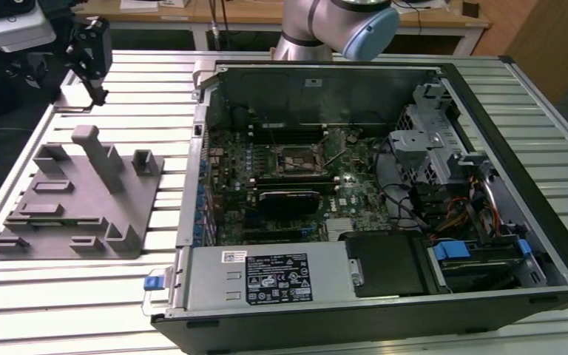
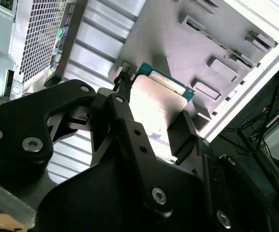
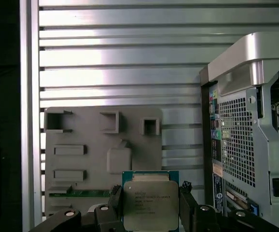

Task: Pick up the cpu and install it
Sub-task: 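Pick up the cpu and move it towards the insertion slot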

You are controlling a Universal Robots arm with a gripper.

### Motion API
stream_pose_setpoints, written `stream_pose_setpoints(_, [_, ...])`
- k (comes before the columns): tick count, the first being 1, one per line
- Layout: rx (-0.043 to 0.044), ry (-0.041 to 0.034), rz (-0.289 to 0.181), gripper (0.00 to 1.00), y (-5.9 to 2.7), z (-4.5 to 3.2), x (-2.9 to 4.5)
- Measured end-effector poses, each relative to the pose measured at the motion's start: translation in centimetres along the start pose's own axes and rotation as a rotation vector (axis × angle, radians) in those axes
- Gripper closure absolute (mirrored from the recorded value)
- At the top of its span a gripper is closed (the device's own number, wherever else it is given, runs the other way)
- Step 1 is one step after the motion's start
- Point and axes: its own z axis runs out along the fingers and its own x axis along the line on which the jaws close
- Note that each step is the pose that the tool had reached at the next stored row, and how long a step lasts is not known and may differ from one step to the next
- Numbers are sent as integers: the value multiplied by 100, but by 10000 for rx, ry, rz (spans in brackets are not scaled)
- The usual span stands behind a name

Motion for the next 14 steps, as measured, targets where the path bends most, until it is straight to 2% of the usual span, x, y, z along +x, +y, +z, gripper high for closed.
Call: stream_pose_setpoints(14, [0, 0, 0, 45, 19, 7, -254])
